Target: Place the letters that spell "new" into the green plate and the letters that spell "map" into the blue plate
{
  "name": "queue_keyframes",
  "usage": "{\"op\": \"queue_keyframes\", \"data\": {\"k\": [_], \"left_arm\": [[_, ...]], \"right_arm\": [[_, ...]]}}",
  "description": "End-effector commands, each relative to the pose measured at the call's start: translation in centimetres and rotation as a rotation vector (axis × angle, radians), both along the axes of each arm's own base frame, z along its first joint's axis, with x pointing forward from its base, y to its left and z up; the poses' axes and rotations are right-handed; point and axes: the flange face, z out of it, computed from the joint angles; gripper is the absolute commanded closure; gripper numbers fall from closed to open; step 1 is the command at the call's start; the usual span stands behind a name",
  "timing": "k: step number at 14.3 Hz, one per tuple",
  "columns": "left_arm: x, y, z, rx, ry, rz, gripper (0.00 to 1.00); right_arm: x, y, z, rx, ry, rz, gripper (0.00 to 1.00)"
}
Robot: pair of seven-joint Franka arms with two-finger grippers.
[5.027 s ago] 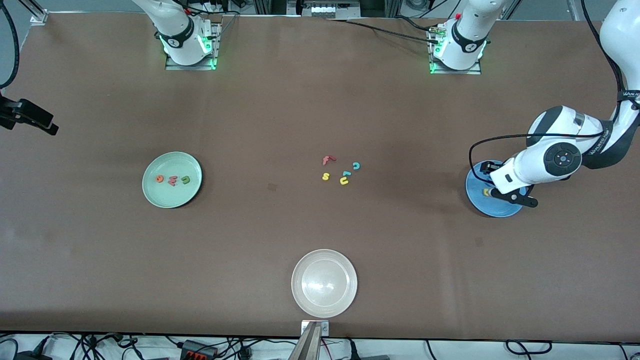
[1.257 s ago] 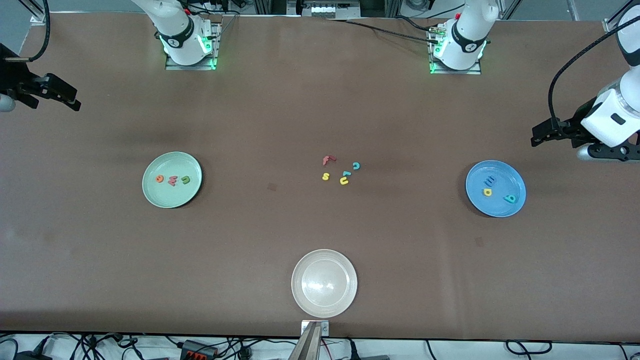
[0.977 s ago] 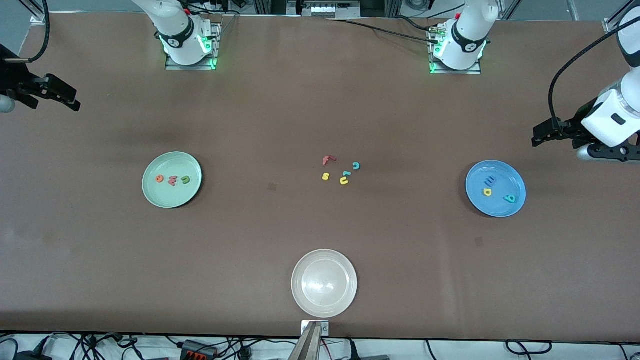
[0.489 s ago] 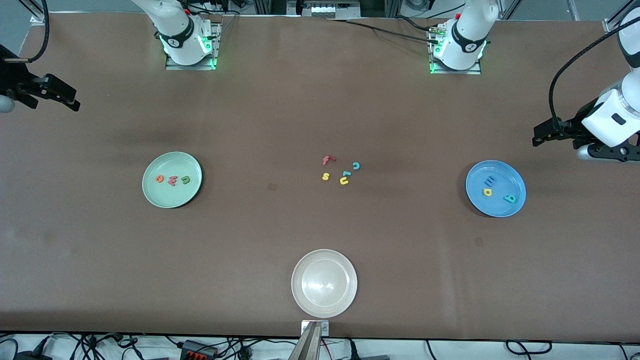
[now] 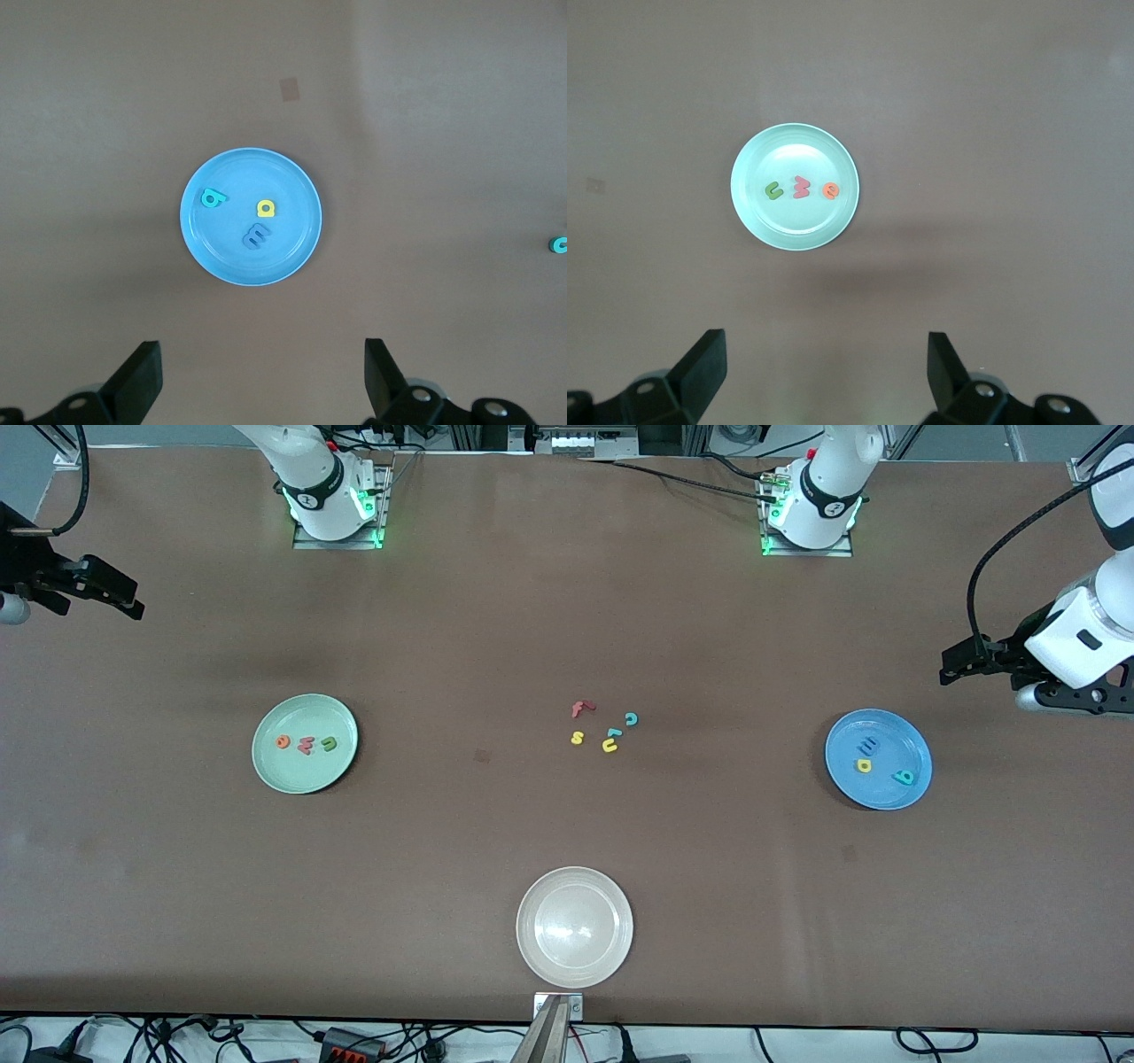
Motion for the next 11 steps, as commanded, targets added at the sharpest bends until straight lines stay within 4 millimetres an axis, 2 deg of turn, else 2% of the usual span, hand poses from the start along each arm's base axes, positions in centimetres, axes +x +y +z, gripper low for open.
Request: {"op": "queue_keyframes", "data": {"k": [1, 7, 11], "left_arm": [[0.1, 0.0, 0.7, -0.019, 0.005, -0.017, 0.0], [0.0, 1.1, 0.7, -0.03, 0.006, -0.06, 0.0], [-0.1, 0.8, 0.9, -0.031, 0.008, -0.056, 0.0]], "right_arm": [[0.0, -0.3, -0.5, -0.015, 0.015, 0.002, 0.0], [-0.1, -1.0, -0.7, -0.016, 0.02, -0.013, 0.0], [-0.1, -1.0, -0.7, -0.016, 0.021, -0.013, 0.0]]}}
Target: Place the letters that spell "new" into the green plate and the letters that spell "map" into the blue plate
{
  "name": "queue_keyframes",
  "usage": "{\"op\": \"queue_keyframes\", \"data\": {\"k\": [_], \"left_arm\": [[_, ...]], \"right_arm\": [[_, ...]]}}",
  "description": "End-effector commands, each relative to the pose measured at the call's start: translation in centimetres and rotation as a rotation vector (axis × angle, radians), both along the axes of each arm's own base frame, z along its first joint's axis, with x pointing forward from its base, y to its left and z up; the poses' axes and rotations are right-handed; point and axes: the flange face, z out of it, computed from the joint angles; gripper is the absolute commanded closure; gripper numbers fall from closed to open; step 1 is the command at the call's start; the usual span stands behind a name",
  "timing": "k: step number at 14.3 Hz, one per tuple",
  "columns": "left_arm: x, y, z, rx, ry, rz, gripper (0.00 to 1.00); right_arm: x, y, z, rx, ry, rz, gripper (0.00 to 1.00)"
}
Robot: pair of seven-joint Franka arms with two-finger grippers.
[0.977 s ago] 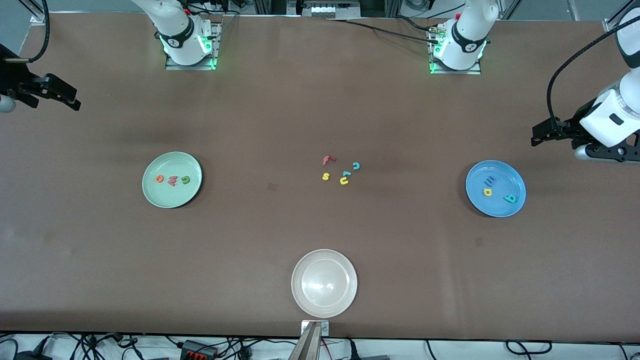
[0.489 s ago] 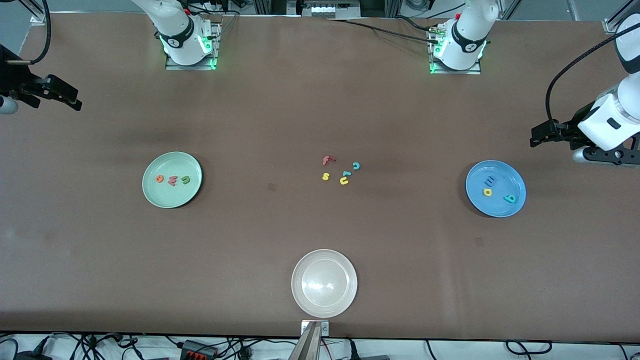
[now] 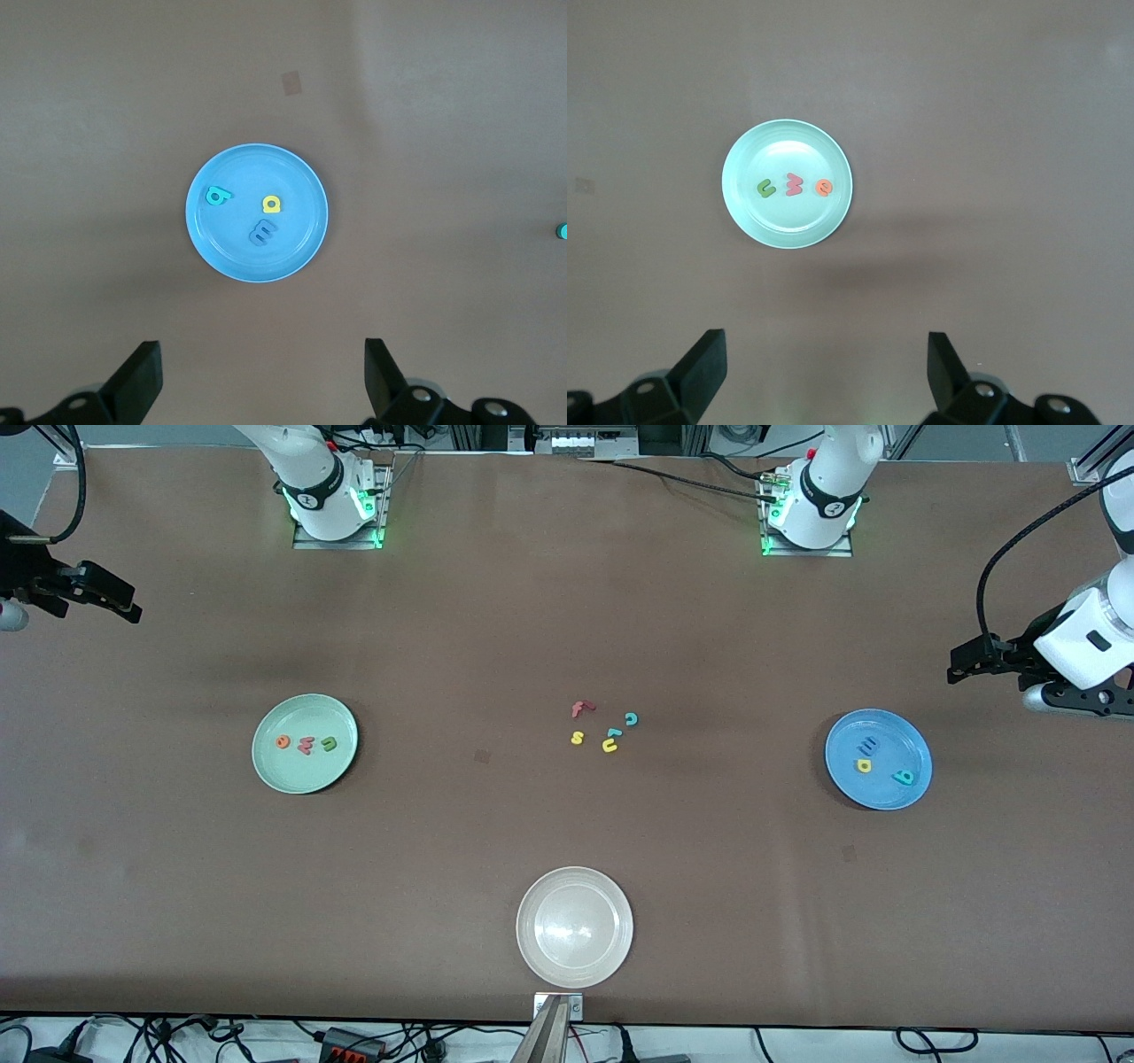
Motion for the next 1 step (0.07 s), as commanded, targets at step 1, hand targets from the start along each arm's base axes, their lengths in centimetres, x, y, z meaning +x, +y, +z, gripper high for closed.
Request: {"op": "queue_keyframes", "data": {"k": [1], "left_arm": [[-0.03, -0.27, 0.73, -0.027, 0.001, -0.023, 0.0]], "right_arm": [[-0.4, -0.2, -0.01, -0.012, 0.01, 0.001, 0.0]]}}
